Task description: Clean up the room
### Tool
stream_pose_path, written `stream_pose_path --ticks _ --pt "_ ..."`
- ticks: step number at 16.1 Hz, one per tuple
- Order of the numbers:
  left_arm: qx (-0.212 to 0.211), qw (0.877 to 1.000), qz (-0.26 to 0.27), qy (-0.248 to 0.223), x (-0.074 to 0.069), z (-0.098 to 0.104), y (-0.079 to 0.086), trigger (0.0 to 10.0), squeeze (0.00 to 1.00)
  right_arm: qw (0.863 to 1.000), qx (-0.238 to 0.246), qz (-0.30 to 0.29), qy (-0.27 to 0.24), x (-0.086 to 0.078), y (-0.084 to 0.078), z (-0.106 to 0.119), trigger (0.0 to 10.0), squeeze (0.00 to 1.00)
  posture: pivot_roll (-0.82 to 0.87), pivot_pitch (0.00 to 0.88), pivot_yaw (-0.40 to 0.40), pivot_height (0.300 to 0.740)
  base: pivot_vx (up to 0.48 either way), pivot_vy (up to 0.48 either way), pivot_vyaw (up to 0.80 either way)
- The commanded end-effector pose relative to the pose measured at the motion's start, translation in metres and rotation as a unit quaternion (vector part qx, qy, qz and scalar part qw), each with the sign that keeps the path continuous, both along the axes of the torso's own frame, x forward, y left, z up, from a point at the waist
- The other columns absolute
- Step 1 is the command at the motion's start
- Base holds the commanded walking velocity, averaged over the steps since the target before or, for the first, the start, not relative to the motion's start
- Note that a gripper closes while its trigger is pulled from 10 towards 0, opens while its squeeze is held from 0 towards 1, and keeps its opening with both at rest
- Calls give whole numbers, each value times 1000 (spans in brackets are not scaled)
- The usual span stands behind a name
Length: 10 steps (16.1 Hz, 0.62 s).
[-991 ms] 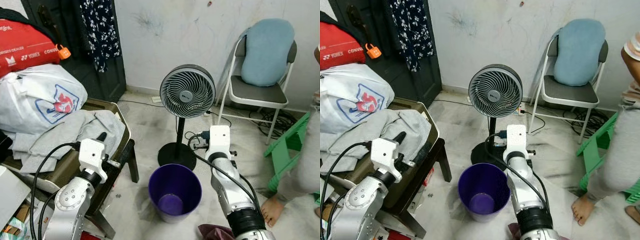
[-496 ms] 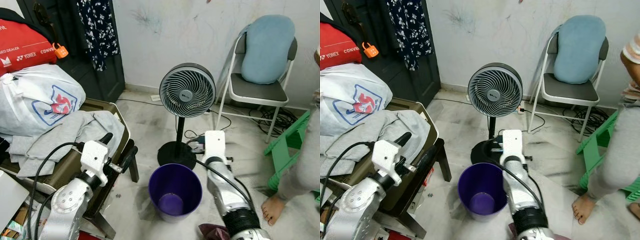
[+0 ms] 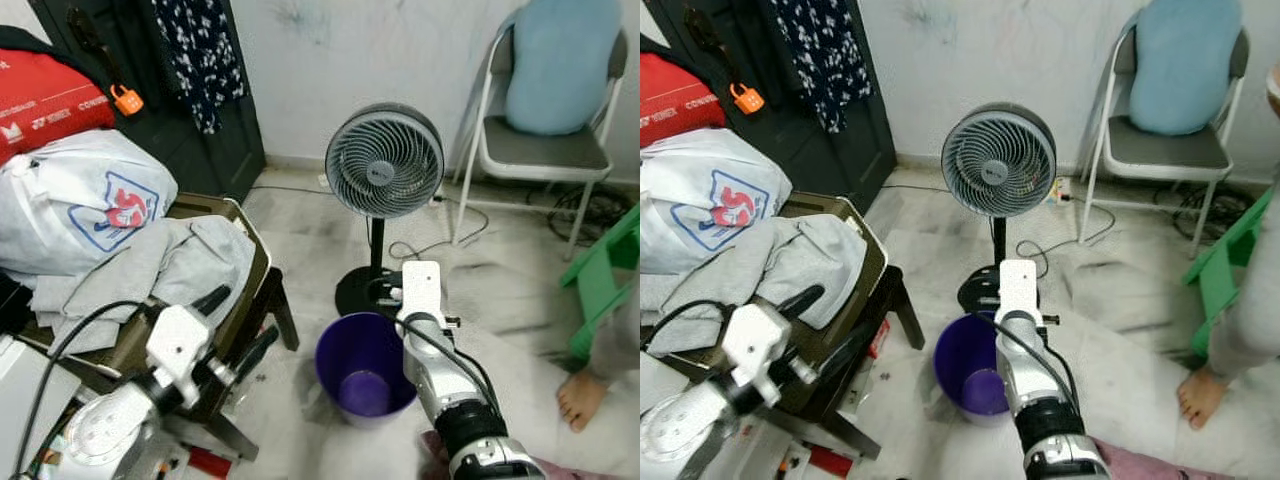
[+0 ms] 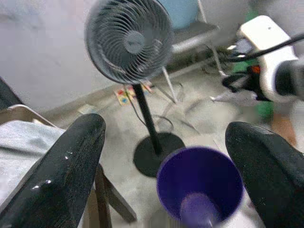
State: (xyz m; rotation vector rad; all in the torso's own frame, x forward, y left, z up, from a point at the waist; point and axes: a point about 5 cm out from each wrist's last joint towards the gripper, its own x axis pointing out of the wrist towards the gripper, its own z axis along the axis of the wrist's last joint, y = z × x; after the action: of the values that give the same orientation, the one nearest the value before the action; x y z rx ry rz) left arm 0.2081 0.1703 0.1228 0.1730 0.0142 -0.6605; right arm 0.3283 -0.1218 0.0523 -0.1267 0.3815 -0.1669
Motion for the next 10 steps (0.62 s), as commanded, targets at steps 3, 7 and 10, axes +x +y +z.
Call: stream_pose_path --ticks 3,7,10 --pt "15 1000 -18 7 -9 11 7 10000 0 1000 1 -11 7 2 7 -1 10000 0 125 194 166 740 0 0 0" --pt "21 999 -21 19 -17 16 9 10000 0 1000 -1 -2 -3 9 13 4 10000 0 144 232 183 740 0 0 0" --pt "20 999 -26 28 -21 18 6 10000 0 1000 6 14 -12 15 30 12 10000 0 158 241 191 740 0 0 0"
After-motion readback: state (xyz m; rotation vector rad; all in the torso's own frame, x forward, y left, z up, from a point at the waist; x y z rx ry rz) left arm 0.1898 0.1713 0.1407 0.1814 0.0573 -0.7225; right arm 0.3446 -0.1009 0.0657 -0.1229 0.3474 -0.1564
